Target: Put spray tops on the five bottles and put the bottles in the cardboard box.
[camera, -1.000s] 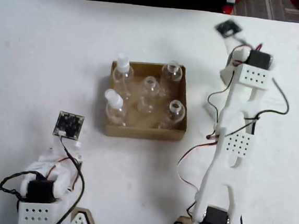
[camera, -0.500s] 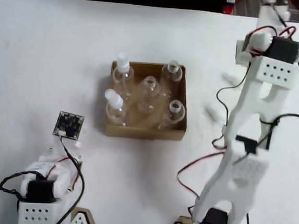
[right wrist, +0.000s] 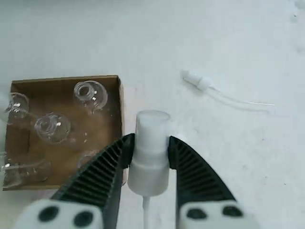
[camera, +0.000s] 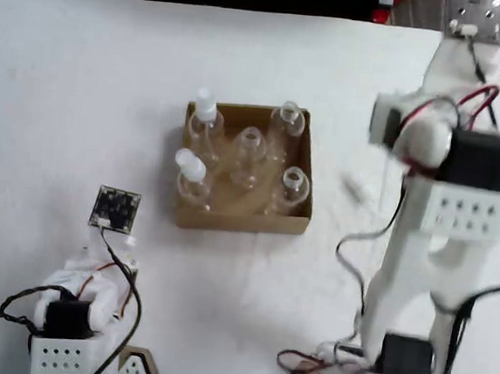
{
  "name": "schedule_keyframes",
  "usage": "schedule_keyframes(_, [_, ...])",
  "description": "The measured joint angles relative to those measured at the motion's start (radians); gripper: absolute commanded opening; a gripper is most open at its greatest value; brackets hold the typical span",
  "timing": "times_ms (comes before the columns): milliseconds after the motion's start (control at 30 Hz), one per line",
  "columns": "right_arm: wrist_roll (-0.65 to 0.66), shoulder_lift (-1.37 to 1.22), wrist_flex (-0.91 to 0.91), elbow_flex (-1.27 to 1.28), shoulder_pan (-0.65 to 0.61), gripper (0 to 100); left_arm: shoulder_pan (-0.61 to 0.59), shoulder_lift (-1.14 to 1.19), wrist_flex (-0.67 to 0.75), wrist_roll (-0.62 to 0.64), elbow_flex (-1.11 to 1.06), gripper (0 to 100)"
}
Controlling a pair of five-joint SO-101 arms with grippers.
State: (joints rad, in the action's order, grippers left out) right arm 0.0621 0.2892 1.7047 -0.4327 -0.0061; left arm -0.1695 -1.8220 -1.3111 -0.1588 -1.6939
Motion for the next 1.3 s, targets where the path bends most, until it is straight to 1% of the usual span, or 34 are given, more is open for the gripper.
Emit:
schedule_keyframes(100, [-0.003,0.106,-0.005,0.092,-0.041,3.4,0.0,0.0,0.0,0.0,0.0,3])
schedule_keyframes(200, [-0.005,0.215,-0.061,0.18,-0.064,3.4,0.0,0.0,0.0,0.0,0.0,3])
schedule_keyframes(300, [-0.006,0.331,-0.157,0.273,-0.083,3.4,0.0,0.0,0.0,0.0,0.0,3])
schedule_keyframes(400, [-0.006,0.456,-0.288,0.397,-0.109,3.4,0.0,0.0,0.0,0.0,0.0,3])
schedule_keyframes(600, [-0.006,0.686,-0.657,0.776,-0.186,3.4,0.0,0.0,0.0,0.0,0.0,3])
schedule_keyframes(800, [-0.008,0.844,-1.152,1.186,-0.236,2.0,0.0,0.0,0.0,0.0,0.0,3])
schedule_keyframes(933, [-0.008,0.829,-1.502,1.378,-0.236,1.5,0.0,0.0,0.0,0.0,0.0,3])
schedule_keyframes(1067, [-0.008,0.715,-1.78,1.399,-0.242,1.5,0.0,0.0,0.0,0.0,0.0,3])
schedule_keyframes(1167, [-0.008,0.58,-1.91,1.364,-0.244,1.5,0.0,0.0,0.0,0.0,0.0,3])
schedule_keyframes(1300, [-0.008,0.39,-1.97,1.246,-0.242,1.5,0.0,0.0,0.0,0.0,0.0,3])
